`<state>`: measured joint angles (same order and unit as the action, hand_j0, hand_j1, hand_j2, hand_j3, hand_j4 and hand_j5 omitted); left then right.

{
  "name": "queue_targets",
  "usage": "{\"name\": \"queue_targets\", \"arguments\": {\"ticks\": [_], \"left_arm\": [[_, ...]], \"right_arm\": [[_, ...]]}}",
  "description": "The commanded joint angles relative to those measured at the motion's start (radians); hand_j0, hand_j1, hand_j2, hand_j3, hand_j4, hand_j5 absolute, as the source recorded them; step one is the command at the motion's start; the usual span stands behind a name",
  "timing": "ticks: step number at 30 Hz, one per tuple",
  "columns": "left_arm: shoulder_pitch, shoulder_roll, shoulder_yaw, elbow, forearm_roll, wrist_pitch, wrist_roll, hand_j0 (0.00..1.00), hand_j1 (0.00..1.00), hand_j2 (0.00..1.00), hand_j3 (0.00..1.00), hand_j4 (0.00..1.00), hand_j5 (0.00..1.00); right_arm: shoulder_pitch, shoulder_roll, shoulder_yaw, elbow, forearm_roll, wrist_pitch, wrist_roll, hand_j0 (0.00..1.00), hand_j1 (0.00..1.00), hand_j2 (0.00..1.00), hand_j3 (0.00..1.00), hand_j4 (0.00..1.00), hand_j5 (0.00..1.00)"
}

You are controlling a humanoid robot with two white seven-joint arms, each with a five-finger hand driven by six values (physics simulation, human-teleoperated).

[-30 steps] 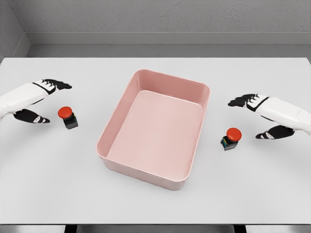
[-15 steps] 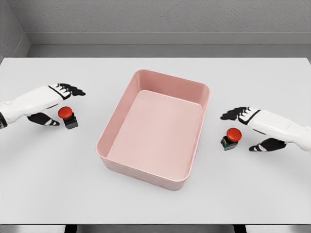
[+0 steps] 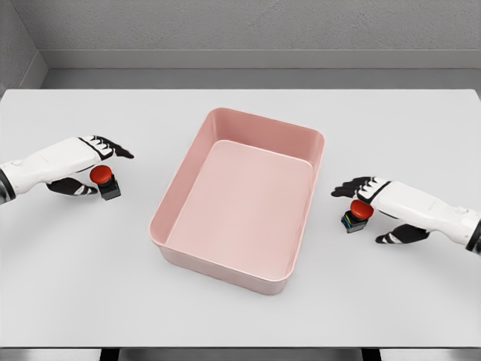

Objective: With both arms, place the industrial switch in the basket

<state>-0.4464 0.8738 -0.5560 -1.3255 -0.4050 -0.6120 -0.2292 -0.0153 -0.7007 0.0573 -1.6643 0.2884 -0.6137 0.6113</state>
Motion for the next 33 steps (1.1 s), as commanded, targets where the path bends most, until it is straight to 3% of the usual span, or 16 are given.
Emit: {"name": "queue_targets", "arguments": {"ticks": [1,17,26,33], "left_arm": [[0.0,0.001,0.001,0.002,0.002,0.001,0.001,0.83,0.83,0.83,0.83,0.83,0.83],[0.002,0.001,-0.012,-0.007,0.003,0.001,0.001,0.82,0.82,0.82,0.82,0.82,0.82],[0.003,0.004,-0.012,-0.007,0.005,0.001,0.001,0.65,0.65,0.65,0.65,0.65,0.65],[0.006,0.004,-0.012,-0.006,0.005,0.001,-0.001,0.52,0.52,0.52,0.52,0.52,0.52]], "right_arm": [[0.0,0.009,-0.001,0.001,0.006,0.003,0.0,1.0,1.0,1.0,1.0,1.0,1.0],[-0.012,0.03,-0.002,0.001,0.074,0.003,0.0,0.97,0.97,0.97,0.97,0.97,0.97],[-0.018,0.052,0.001,0.0,0.084,0.003,0.0,0.96,0.96,0.96,0.96,0.96,0.96],[-0.017,0.05,0.004,-0.008,0.081,0.003,0.0,0.8,0.8,0.8,0.8,0.8,0.8]]}}
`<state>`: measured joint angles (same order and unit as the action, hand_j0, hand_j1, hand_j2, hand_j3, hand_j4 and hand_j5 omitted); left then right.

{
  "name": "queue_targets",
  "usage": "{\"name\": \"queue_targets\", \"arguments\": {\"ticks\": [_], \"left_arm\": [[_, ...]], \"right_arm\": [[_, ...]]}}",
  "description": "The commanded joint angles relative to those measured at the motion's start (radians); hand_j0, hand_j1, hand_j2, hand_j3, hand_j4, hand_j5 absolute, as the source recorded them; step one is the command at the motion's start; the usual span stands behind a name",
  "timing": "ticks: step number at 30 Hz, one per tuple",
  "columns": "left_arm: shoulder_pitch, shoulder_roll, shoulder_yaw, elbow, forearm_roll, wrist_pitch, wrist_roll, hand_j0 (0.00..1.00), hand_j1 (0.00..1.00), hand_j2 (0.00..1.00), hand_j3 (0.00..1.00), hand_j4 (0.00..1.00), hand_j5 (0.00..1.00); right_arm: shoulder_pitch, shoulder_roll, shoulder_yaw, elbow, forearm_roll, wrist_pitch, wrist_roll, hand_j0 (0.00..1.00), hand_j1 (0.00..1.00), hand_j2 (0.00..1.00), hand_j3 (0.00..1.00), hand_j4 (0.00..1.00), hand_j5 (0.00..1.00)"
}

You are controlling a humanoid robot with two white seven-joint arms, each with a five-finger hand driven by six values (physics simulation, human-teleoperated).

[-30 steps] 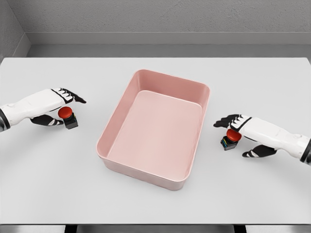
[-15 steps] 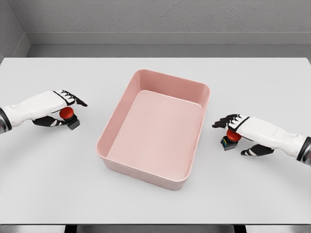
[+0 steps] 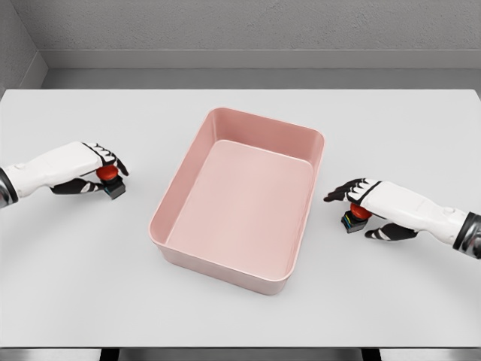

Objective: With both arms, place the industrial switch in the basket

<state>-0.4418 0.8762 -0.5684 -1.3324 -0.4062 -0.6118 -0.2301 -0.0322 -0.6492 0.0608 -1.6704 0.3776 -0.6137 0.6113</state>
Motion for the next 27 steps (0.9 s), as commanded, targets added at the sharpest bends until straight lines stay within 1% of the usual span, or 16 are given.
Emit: {"name": "queue_targets", "arguments": {"ticks": [1,3,7,9,13,18,20,26,27], "left_arm": [[0.0,0.001,0.001,-0.001,0.006,0.001,0.0,0.52,0.52,0.52,0.52,0.52,0.52],[0.0,0.001,-0.001,0.001,0.006,0.001,0.0,0.52,0.52,0.52,0.52,0.52,0.52],[0.0,0.001,0.001,-0.001,0.01,0.001,0.0,0.52,0.52,0.52,0.52,0.52,0.52],[0.0,0.003,0.001,-0.001,0.01,0.001,0.0,0.52,0.52,0.52,0.52,0.52,0.52],[-0.003,0.003,0.002,-0.007,0.01,0.001,0.001,0.5,0.5,0.5,0.5,0.5,0.5],[-0.008,0.006,0.004,-0.01,0.012,0.001,0.0,0.5,0.5,0.5,0.5,0.5,0.5],[-0.011,0.01,0.004,-0.025,0.012,0.001,0.001,0.5,0.5,0.5,0.5,0.5,0.5],[-0.017,0.018,0.005,-0.034,0.017,0.001,0.001,0.5,0.5,0.5,0.5,0.5,0.5],[-0.017,0.021,0.005,-0.034,0.017,0.001,0.001,0.5,0.5,0.5,0.5,0.5,0.5]], "right_arm": [[0.0,-0.001,0.001,-0.002,-0.008,0.003,0.0,0.79,0.79,0.79,0.79,0.79,0.79],[0.0,-0.003,0.001,-0.002,-0.008,0.003,0.0,0.79,0.79,0.79,0.79,0.79,0.79],[0.002,-0.004,0.001,-0.002,-0.013,0.003,0.0,0.72,0.72,0.72,0.72,0.72,0.72],[0.003,-0.006,0.001,-0.002,-0.014,0.003,0.0,0.71,0.71,0.71,0.71,0.71,0.71],[0.003,-0.006,0.002,-0.002,-0.019,0.003,0.0,0.6,0.6,0.6,0.6,0.6,0.6],[0.006,-0.006,0.002,-0.002,-0.02,0.003,0.0,0.6,0.6,0.6,0.6,0.6,0.6],[0.006,-0.006,0.002,-0.002,-0.019,0.003,0.0,0.6,0.6,0.6,0.6,0.6,0.6],[0.006,-0.009,0.002,0.0,-0.019,0.003,0.0,0.49,0.49,0.49,0.49,0.49,0.49],[0.006,-0.009,0.002,-0.002,-0.019,0.003,0.0,0.49,0.49,0.49,0.49,0.49,0.49]]}}
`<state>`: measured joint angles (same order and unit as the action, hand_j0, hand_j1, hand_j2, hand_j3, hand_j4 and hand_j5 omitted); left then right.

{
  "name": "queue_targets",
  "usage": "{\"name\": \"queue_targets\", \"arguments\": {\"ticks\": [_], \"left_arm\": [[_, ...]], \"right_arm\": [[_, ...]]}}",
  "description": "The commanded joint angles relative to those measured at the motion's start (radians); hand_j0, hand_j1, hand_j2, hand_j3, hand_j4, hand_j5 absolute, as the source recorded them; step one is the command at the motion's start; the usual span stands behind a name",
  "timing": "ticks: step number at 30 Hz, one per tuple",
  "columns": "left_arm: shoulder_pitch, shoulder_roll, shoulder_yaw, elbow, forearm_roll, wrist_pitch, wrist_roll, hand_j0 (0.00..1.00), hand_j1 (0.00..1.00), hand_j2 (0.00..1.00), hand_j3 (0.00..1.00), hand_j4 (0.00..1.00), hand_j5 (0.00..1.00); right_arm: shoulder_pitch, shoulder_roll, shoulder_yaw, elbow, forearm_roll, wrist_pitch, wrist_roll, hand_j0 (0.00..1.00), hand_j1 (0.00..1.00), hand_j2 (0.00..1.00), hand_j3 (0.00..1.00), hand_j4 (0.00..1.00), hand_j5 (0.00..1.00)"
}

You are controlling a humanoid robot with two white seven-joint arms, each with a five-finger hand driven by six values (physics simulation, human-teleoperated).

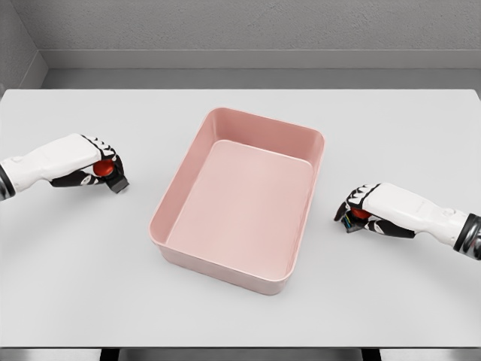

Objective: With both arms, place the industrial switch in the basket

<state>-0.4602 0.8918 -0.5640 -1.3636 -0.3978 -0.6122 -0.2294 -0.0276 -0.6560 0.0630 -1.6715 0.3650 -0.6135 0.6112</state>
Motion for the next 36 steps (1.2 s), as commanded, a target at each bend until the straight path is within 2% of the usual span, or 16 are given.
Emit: {"name": "queue_targets", "arguments": {"ticks": [1,8,13,21,32,36], "left_arm": [[0.0,0.007,0.001,-0.003,0.008,0.001,0.001,0.5,0.5,0.5,0.5,0.5,0.5],[-0.005,0.015,0.003,-0.019,0.01,0.001,0.001,0.5,0.5,0.5,0.5,0.5,0.5],[-0.005,0.026,0.006,-0.034,0.024,0.001,0.001,0.5,0.5,0.5,0.5,0.5,0.5],[-0.005,0.027,0.006,-0.048,0.024,0.001,0.002,0.5,0.5,0.5,0.5,0.5,0.5],[-0.005,0.041,0.01,-0.134,0.088,0.001,0.001,0.5,0.5,0.5,0.5,0.5,0.5],[-0.006,0.041,0.01,-0.157,0.102,0.001,0.001,0.5,0.5,0.5,0.5,0.5,0.5]], "right_arm": [[0.0,-0.002,0.0,-0.001,-0.006,0.003,0.0,0.49,0.49,0.49,0.49,0.49,0.49],[-0.005,-0.001,0.0,-0.001,-0.008,0.003,0.0,0.49,0.49,0.49,0.49,0.49,0.49],[-0.006,-0.001,0.0,-0.007,-0.009,0.003,0.0,0.43,0.43,0.43,0.43,0.43,0.43],[-0.064,-0.013,-0.002,-0.057,-0.012,0.003,0.0,0.42,0.42,0.42,0.42,0.42,0.42],[-0.11,-0.08,-0.006,-0.074,-0.069,0.003,0.0,0.42,0.42,0.42,0.42,0.42,0.42],[-0.16,-0.086,-0.005,-0.076,-0.081,0.003,0.0,0.4,0.4,0.4,0.4,0.4,0.4]]}}
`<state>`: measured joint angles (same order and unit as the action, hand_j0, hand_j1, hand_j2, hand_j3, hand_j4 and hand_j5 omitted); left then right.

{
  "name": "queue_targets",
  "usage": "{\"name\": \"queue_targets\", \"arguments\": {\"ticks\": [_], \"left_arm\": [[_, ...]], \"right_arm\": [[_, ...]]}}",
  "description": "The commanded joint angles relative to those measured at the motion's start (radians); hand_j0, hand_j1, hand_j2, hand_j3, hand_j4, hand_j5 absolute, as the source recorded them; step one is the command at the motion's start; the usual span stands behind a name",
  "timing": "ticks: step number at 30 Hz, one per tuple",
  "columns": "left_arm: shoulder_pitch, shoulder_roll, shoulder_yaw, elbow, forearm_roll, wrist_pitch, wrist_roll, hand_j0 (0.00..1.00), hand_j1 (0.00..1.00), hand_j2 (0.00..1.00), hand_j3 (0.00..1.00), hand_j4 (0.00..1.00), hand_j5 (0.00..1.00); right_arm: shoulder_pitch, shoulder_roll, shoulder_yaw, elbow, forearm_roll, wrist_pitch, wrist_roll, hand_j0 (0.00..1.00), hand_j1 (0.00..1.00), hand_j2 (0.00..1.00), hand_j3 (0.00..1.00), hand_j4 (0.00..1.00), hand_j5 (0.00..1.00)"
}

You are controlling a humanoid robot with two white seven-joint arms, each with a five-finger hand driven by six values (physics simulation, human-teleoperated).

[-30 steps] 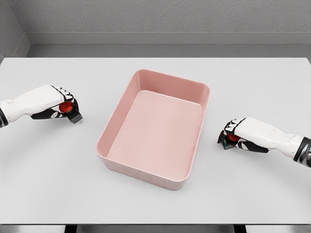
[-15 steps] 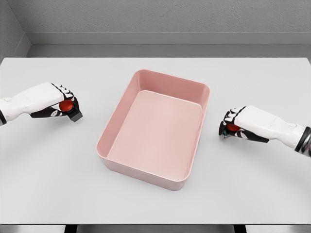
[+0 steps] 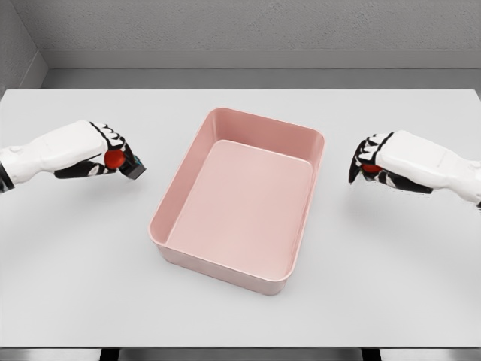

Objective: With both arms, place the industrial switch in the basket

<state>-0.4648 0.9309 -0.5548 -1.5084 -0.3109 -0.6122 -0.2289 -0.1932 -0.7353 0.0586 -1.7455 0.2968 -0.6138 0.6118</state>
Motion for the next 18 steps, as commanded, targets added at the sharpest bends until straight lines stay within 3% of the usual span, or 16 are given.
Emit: {"name": "queue_targets", "arguments": {"ticks": [1,4,10,16,18], "left_arm": [[-0.002,0.002,0.001,-0.016,0.016,0.001,0.0,0.5,0.5,0.5,0.5,0.5,0.5],[-0.002,0.002,0.003,-0.03,0.018,0.001,0.0,0.5,0.5,0.5,0.5,0.5,0.5],[-0.003,0.002,0.004,-0.067,0.03,0.001,0.0,0.5,0.5,0.5,0.5,0.5,0.5],[-0.002,0.002,0.007,-0.119,0.032,0.001,0.0,0.5,0.5,0.5,0.5,0.5,0.5],[-0.002,0.003,0.007,-0.142,0.039,0.001,0.0,0.5,0.5,0.5,0.5,0.5,0.5]], "right_arm": [[-0.009,-0.01,0.003,-0.002,-0.013,0.003,-0.001,0.4,0.4,0.4,0.4,0.4,0.4],[-0.052,-0.009,0.021,-0.002,-0.013,0.003,-0.001,0.4,0.4,0.4,0.4,0.4,0.4],[-0.207,0.03,0.211,-0.002,-0.005,0.003,-0.001,0.39,0.39,0.39,0.39,0.39,0.39],[-0.454,0.171,0.463,0.0,0.022,0.003,-0.001,0.38,0.38,0.38,0.38,0.38,0.38],[-0.488,0.201,0.504,0.0,0.028,0.003,-0.001,0.38,0.38,0.38,0.38,0.38,0.38]]}}
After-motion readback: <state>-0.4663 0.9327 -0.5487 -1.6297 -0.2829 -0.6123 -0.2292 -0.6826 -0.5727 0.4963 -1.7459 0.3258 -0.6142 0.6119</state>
